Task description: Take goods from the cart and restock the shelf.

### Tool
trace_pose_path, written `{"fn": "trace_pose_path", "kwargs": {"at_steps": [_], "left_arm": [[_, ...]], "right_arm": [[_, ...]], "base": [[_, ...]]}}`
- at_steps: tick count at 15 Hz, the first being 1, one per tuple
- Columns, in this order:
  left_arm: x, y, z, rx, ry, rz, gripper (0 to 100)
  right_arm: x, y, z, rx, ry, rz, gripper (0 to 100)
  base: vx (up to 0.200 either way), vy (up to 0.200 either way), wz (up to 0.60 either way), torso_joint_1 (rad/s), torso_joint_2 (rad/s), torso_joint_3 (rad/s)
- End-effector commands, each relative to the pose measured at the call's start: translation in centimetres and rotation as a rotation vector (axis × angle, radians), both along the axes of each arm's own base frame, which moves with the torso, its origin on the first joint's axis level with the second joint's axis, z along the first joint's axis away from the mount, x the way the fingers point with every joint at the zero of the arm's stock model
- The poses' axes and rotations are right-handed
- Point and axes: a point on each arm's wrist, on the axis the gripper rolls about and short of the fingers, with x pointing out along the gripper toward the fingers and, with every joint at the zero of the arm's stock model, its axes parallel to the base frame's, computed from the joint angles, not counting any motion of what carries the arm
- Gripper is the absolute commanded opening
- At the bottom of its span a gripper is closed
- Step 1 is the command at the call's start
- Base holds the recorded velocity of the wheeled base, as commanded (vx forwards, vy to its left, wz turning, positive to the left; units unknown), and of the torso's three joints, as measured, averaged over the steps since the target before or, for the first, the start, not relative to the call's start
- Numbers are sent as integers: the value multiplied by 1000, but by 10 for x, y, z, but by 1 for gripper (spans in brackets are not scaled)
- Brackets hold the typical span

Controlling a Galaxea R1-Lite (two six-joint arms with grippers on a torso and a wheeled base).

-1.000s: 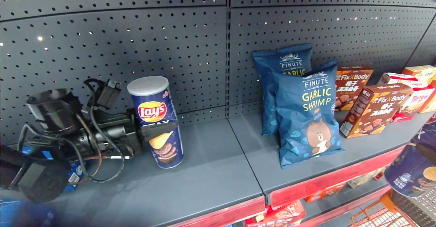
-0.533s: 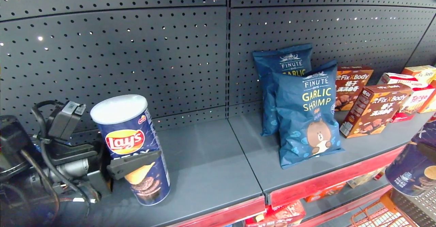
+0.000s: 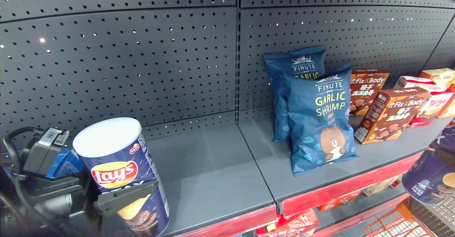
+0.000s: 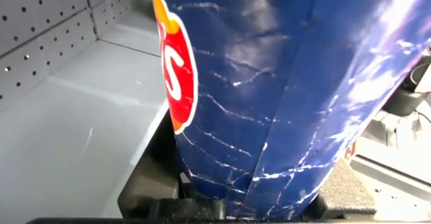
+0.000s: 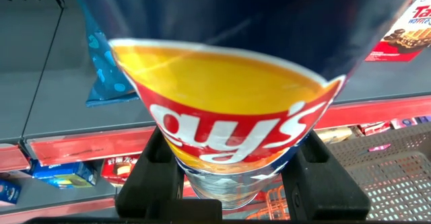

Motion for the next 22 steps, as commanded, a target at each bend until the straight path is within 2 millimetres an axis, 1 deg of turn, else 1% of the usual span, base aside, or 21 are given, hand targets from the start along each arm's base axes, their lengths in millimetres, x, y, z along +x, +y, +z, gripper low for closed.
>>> {"fn": "trace_pose_path", "kwargs": {"at_steps": [1, 6, 8, 13, 19, 22], "left_arm": [[3, -1, -4, 1, 19, -2, 0], [22, -5, -18, 1, 17, -14, 0], [24, -6, -23, 3, 25, -20, 0], [25, -6, -27, 5, 37, -19, 0], [39, -8, -40, 9, 20, -7, 0], [42, -8, -43, 9, 17, -5, 0]], "right_arm": [[0, 0, 0, 0, 1, 0, 0], [0, 0, 0, 0, -4, -2, 0], [0, -2, 0, 0, -4, -22, 0], [0, -2, 0, 0, -10, -20, 0], [0, -2, 0, 0, -10, -22, 0], [1, -2, 0, 2, -9, -22, 0]], "base": [[0, 0, 0, 0, 0, 0], [0, 0, 0, 0, 0, 0], [0, 0, 0, 0, 0, 0], [0, 0, 0, 0, 0, 0], [0, 0, 0, 0, 0, 0], [0, 0, 0, 0, 0, 0]]}}
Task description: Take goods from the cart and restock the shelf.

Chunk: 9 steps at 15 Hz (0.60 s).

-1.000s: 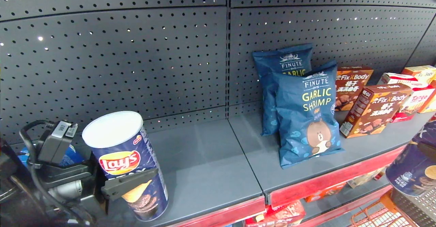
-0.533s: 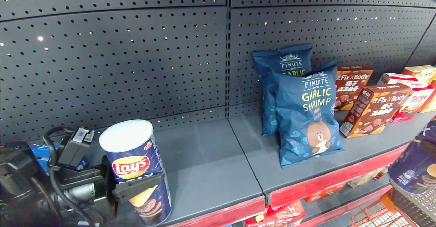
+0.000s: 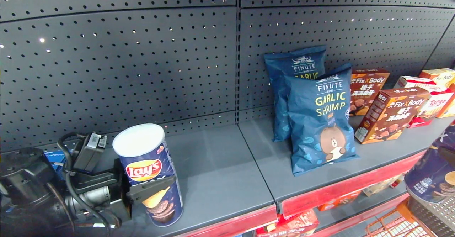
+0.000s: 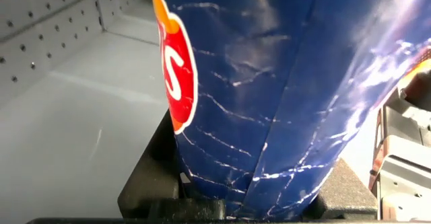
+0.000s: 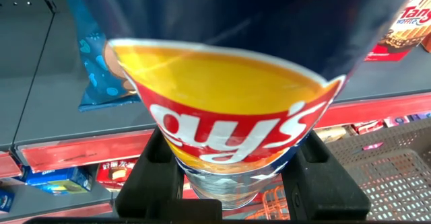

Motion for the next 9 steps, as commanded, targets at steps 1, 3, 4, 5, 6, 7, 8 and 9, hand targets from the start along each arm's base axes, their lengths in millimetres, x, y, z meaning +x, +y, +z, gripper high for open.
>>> {"fn": "trace_pose_path", "kwargs": {"at_steps": [1, 3, 4, 5, 6, 7, 8, 9], "left_arm": [[3, 0, -7, 3, 31, 0, 0], [3, 0, -7, 3, 34, 0, 0], [3, 0, -7, 3, 34, 0, 0], [3, 0, -7, 3, 34, 1, 0], [3, 0, -8, 4, 34, 4, 0], [1, 0, -9, 9, 38, 7, 100], [0, 0, -10, 12, 39, 5, 100], [-4, 0, -11, 13, 46, 5, 100]], "right_arm": [[0, 0, -1, 2, 3, 0, 0], [0, 0, -1, 2, 3, 0, 0], [0, 0, -1, 2, 3, 0, 0], [0, 0, -1, 2, 3, 0, 0], [0, 0, -1, 2, 4, 0, 0], [0, 0, -1, 2, 3, 0, 0], [0, 0, -1, 2, 3, 0, 0], [0, 0, -1, 2, 3, 0, 0]], "base": [[0, 0, 0, 0, 0, 0], [0, 0, 0, 0, 0, 0], [0, 0, 0, 0, 0, 0], [0, 0, 0, 0, 0, 0], [0, 0, 0, 0, 0, 0], [0, 0, 0, 0, 0, 0], [0, 0, 0, 0, 0, 0], [0, 0, 0, 0, 0, 0]]}}
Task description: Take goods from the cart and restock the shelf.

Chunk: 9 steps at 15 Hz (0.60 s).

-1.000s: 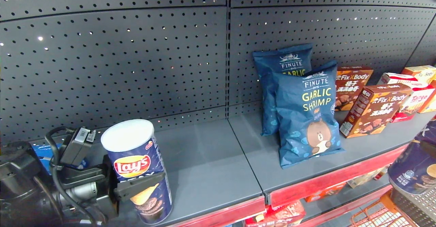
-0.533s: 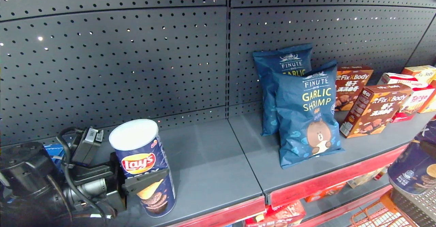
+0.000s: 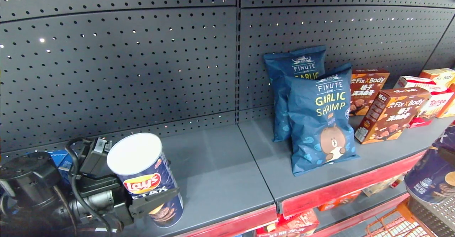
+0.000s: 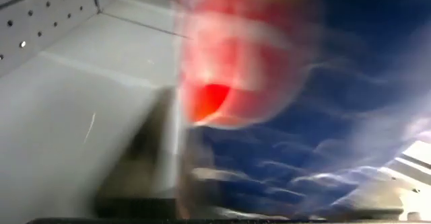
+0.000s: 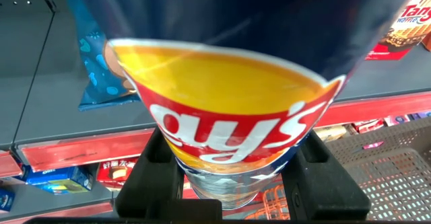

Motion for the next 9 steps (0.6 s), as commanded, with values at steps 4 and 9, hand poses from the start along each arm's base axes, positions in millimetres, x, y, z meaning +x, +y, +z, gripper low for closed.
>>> {"fn": "trace_pose_path", "kwargs": {"at_steps": [4, 9], "left_arm": [[-10, 1, 2, -2, -11, -1, 100], [-31, 4, 18, -13, -79, 7, 100]], "right_arm": [[0, 0, 0, 0, -1, 1, 0], [0, 0, 0, 0, -2, 1, 0]], "base": [[0, 0, 0, 0, 0, 0], [0, 0, 0, 0, 0, 0]]}}
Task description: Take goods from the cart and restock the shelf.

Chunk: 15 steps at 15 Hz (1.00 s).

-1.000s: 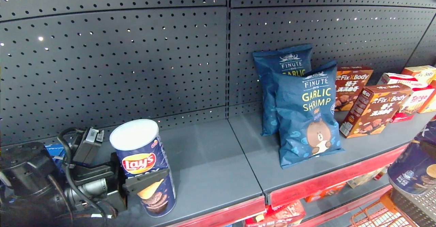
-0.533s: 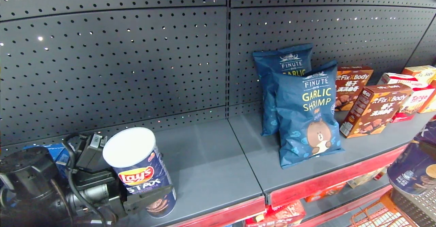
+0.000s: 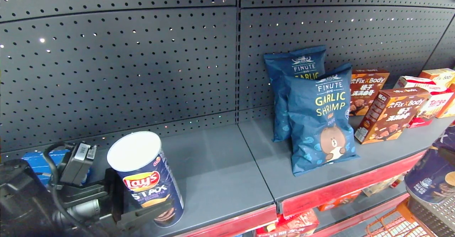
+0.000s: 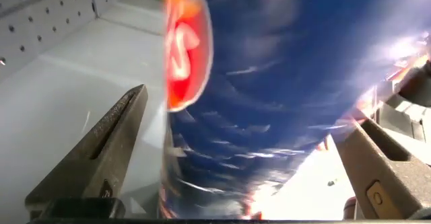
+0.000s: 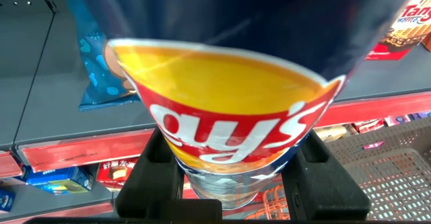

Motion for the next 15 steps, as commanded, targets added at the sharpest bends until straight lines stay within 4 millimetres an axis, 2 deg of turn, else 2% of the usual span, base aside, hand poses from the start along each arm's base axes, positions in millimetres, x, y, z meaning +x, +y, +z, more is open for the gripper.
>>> {"fn": "trace_pose_path", "kwargs": {"at_steps": [1, 4, 15], "left_arm": [[-13, 2, 9, -6, -44, 4, 100], [-30, 5, 17, -9, -79, 14, 100], [-31, 30, 21, 0, -106, 167, 100]], "right_arm": [[0, 0, 0, -1, -3, 1, 0], [0, 0, 0, -1, -3, 1, 0], [-1, 0, 1, 1, -7, 1, 0]], "base": [[0, 0, 0, 0, 0, 0], [0, 0, 0, 0, 0, 0], [0, 0, 0, 0, 0, 0]]}}
